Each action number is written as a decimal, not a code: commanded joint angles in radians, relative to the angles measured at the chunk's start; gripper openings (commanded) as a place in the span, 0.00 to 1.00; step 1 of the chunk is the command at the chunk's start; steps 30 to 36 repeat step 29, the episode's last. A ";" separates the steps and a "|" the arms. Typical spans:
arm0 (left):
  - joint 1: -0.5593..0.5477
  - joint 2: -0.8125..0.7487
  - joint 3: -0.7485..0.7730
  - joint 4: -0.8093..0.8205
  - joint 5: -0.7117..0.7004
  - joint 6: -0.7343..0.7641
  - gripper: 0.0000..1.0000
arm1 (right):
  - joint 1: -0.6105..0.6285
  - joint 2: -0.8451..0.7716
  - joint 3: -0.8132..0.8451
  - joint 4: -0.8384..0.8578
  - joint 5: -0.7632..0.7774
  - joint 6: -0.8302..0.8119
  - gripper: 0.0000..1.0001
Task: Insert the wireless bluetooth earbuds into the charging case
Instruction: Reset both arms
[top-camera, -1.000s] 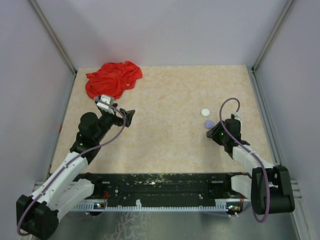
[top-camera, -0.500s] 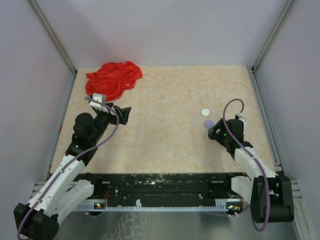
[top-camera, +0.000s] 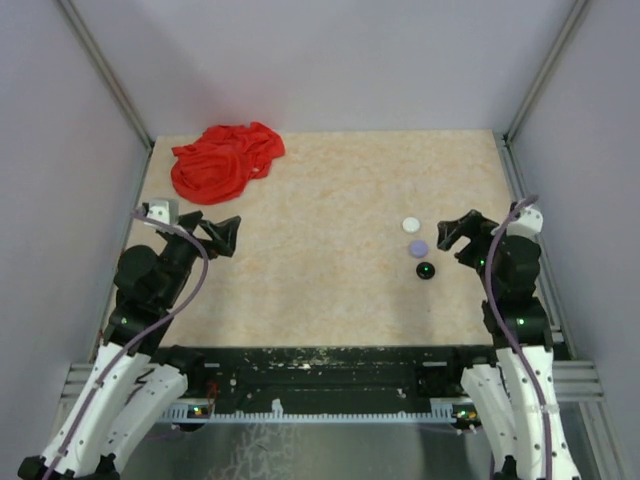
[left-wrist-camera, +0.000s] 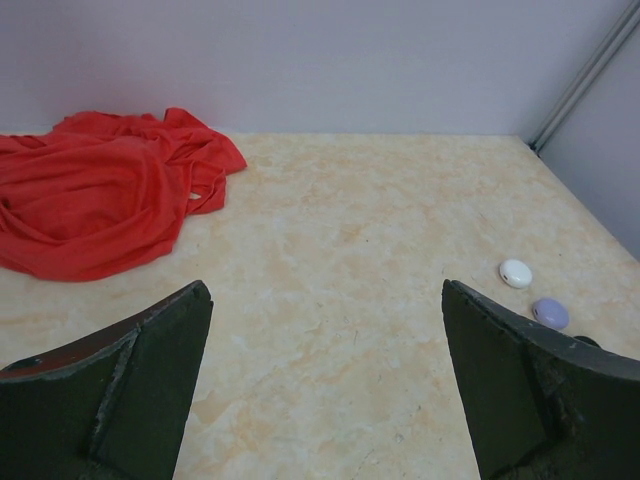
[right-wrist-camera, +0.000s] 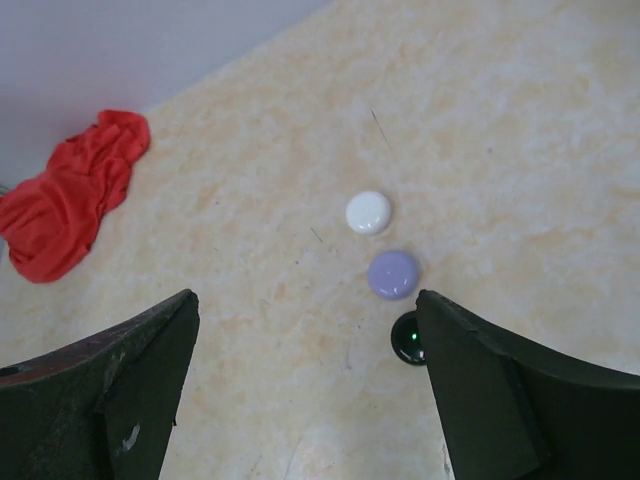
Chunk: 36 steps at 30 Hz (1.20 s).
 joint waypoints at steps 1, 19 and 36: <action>0.004 -0.086 -0.046 -0.032 -0.022 0.035 1.00 | -0.008 -0.093 0.106 -0.054 -0.042 -0.153 0.89; 0.008 -0.120 -0.109 0.006 0.044 0.043 1.00 | -0.008 -0.258 0.027 -0.004 -0.006 -0.337 0.90; 0.013 -0.107 -0.102 0.002 0.084 0.046 1.00 | -0.008 -0.281 0.013 0.017 -0.011 -0.345 0.90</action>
